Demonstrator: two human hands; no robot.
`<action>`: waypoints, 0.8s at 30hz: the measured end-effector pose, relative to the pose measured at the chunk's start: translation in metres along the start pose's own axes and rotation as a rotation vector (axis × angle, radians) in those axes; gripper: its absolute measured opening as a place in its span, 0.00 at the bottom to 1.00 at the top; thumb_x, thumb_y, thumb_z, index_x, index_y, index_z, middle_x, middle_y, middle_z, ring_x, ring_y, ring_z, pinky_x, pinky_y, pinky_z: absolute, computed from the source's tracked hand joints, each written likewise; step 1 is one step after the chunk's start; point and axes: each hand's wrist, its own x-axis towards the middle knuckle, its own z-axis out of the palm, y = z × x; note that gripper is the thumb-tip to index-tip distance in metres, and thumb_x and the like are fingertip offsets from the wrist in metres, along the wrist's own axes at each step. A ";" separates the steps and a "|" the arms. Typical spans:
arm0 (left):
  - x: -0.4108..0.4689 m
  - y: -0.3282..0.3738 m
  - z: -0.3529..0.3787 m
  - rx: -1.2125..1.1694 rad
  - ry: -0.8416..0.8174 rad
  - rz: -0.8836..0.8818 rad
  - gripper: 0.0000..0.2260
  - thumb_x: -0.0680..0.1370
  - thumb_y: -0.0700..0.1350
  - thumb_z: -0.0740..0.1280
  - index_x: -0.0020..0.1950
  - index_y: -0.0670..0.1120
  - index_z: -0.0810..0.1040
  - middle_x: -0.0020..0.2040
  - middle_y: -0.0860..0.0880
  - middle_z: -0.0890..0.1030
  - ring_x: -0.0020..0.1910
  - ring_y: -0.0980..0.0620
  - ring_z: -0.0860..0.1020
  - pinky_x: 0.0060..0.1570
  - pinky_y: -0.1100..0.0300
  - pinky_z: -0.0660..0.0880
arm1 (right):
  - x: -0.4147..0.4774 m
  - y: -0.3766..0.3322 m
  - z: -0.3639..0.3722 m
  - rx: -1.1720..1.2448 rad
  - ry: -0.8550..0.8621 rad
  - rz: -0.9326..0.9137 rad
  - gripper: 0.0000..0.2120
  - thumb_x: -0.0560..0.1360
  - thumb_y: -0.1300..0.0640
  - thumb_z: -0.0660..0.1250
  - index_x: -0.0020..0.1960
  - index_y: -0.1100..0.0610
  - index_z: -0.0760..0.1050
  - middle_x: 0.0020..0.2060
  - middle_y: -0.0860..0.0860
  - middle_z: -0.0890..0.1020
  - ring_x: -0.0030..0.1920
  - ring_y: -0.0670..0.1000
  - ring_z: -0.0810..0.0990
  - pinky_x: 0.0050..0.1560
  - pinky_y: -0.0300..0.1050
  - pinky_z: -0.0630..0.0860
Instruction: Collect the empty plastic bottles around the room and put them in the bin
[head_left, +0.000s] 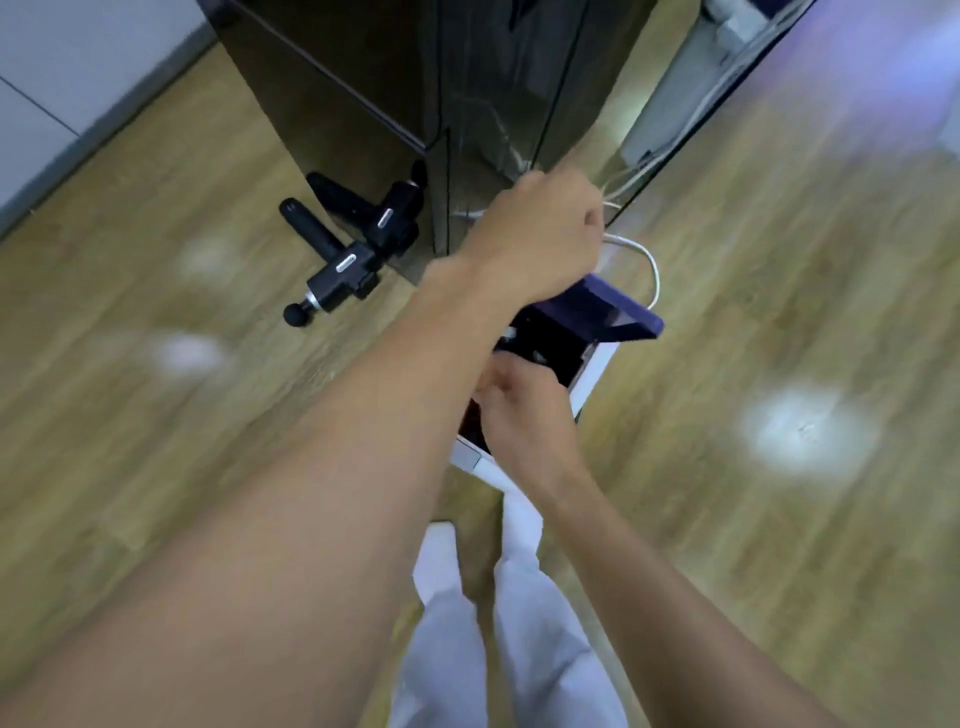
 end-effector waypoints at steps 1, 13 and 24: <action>-0.007 -0.006 0.001 0.024 -0.023 -0.013 0.14 0.78 0.42 0.58 0.54 0.48 0.82 0.56 0.41 0.81 0.58 0.39 0.77 0.58 0.50 0.74 | -0.012 -0.002 -0.005 0.017 0.097 -0.034 0.14 0.76 0.62 0.58 0.50 0.53 0.82 0.45 0.47 0.85 0.48 0.49 0.81 0.49 0.42 0.76; -0.063 -0.098 0.139 0.252 -0.384 -0.291 0.18 0.79 0.39 0.58 0.68 0.43 0.73 0.79 0.43 0.60 0.77 0.42 0.60 0.69 0.46 0.64 | 0.026 0.091 0.020 -0.398 0.007 -0.045 0.20 0.76 0.63 0.61 0.68 0.57 0.72 0.67 0.54 0.74 0.69 0.56 0.71 0.62 0.49 0.72; -0.068 -0.100 0.155 0.221 -0.320 -0.332 0.18 0.81 0.39 0.54 0.70 0.44 0.70 0.78 0.44 0.62 0.77 0.43 0.61 0.66 0.48 0.68 | 0.027 0.102 0.024 -0.564 -0.092 -0.024 0.23 0.79 0.58 0.60 0.74 0.54 0.65 0.74 0.52 0.67 0.78 0.56 0.59 0.74 0.55 0.62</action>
